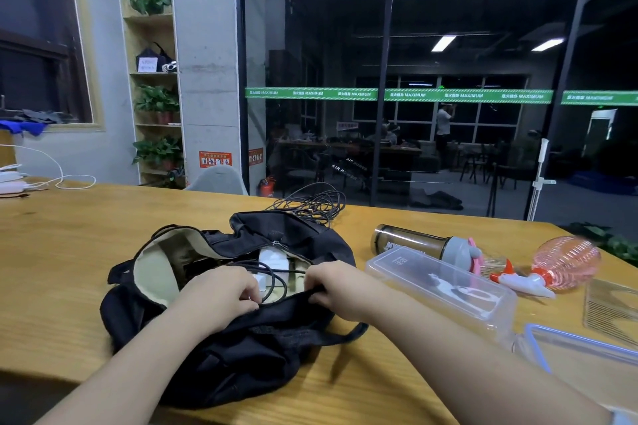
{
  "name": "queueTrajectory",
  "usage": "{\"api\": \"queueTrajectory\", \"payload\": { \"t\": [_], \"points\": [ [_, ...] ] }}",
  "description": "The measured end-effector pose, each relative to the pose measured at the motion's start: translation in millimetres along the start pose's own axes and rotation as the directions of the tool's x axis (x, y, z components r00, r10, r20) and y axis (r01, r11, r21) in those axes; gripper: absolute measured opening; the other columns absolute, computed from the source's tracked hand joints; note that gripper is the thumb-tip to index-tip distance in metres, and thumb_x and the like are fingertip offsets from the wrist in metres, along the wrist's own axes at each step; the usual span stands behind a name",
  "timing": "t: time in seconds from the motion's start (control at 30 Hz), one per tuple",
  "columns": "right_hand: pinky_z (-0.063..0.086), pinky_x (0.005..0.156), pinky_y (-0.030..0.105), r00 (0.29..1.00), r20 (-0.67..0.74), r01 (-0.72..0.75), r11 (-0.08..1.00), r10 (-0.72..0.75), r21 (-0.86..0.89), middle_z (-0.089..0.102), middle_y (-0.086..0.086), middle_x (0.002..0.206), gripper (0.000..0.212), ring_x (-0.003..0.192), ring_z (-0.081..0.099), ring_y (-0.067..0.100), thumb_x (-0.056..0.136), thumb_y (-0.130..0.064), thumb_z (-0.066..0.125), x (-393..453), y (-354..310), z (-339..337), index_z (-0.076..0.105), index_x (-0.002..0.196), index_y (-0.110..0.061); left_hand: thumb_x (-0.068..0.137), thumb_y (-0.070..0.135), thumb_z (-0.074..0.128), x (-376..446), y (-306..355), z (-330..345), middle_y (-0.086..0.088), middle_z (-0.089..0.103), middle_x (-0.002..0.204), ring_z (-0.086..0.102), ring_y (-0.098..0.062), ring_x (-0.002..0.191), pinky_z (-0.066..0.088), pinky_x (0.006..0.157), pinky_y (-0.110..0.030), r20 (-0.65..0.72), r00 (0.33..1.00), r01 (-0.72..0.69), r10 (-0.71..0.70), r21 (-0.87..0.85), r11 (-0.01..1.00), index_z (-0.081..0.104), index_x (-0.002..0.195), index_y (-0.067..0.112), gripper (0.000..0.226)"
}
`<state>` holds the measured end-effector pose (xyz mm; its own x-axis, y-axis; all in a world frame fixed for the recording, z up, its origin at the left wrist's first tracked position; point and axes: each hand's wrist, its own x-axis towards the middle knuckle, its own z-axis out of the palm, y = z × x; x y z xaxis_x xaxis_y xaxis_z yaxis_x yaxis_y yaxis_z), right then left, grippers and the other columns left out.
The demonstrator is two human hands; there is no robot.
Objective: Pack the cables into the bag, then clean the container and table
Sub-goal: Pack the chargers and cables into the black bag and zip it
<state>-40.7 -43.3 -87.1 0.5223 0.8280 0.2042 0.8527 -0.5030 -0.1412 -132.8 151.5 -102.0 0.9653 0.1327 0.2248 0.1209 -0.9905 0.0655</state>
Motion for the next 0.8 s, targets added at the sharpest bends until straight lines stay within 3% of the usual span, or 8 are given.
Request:
{"api": "queueTrajectory", "payload": {
  "t": [0.1,0.17,0.23,0.33,0.5,0.67,0.8],
  "points": [
    [0.04,0.084,0.029,0.997,-0.07,0.012,1.0,-0.012,-0.002,0.057,0.004,0.116,0.018,0.106,0.052,0.022,0.095,-0.018,0.053,-1,-3,-7,0.057,0.111,-0.013,0.087,0.032,0.054,1,-1,-3,0.017,0.056,0.083,0.054,-0.005,0.086,0.046,0.078,-0.024,0.047,0.998,-0.029,0.031,-0.033,0.999,0.067,0.086,0.034,0.013],
    [0.042,0.088,0.033,0.992,-0.129,0.014,1.0,-0.012,0.013,0.055,0.005,0.115,0.016,0.105,0.052,0.023,0.095,-0.018,0.051,0,-5,-13,0.054,0.11,-0.013,0.089,0.033,0.048,1,-2,-6,0.01,0.056,0.081,0.054,-0.011,0.083,0.046,0.079,-0.029,0.049,0.997,-0.059,0.063,-0.079,0.995,0.065,0.082,0.023,0.021],
    [0.043,0.088,0.035,0.982,-0.187,0.018,0.999,-0.011,0.032,0.053,0.005,0.114,0.014,0.102,0.052,0.023,0.096,-0.016,0.049,2,-7,-17,0.053,0.109,-0.012,0.09,0.042,0.041,-1,-4,-10,0.003,0.057,0.085,0.054,-0.015,0.084,0.046,0.08,-0.035,-0.026,0.997,-0.075,0.072,-0.179,0.981,0.06,0.08,0.011,0.038],
    [0.041,0.082,0.03,0.96,-0.281,0.004,0.997,0.02,0.083,0.052,0.004,0.111,0.01,0.092,0.05,0.018,0.096,-0.011,0.047,8,-10,-25,0.051,0.105,-0.013,0.093,0.046,0.039,-8,-3,-20,0.001,0.059,0.082,0.056,-0.013,0.08,0.047,0.08,-0.036,-0.123,0.992,-0.024,-0.016,-0.321,0.947,0.057,0.079,0.009,0.043],
    [0.038,0.075,0.029,0.896,-0.438,0.013,0.978,0.08,0.206,0.047,0.002,0.102,0.008,0.086,0.048,0.019,0.096,-0.008,0.044,20,-16,-49,0.05,0.1,-0.013,0.094,0.048,0.035,-14,4,-41,-0.008,0.058,0.077,0.055,-0.018,0.073,0.044,0.075,-0.037,-0.196,0.979,-0.006,-0.058,-0.314,0.949,0.052,0.075,0.002,0.052],
    [0.043,0.085,0.035,0.807,-0.583,0.088,0.957,0.094,0.276,0.049,0.005,0.108,0.013,0.092,0.051,0.021,0.094,-0.003,0.043,24,-25,-60,0.051,0.102,-0.009,0.095,0.04,0.039,-9,8,-52,0.007,0.06,0.082,0.055,-0.007,0.081,0.045,0.08,-0.034,-0.324,0.945,-0.122,0.03,-0.266,0.956,0.061,0.078,0.019,0.035],
    [0.044,0.088,0.042,0.822,-0.556,0.07,0.946,0.125,0.316,0.049,0.003,0.11,0.013,0.094,0.052,0.02,0.093,-0.006,0.045,18,-20,-42,0.051,0.102,-0.015,0.095,0.038,0.041,-11,14,-42,0.013,0.062,0.077,0.056,0.0,0.08,0.044,0.079,-0.027,-0.202,0.974,-0.165,0.104,-0.314,0.935,0.057,0.071,0.036,0.029]
  ]
}}
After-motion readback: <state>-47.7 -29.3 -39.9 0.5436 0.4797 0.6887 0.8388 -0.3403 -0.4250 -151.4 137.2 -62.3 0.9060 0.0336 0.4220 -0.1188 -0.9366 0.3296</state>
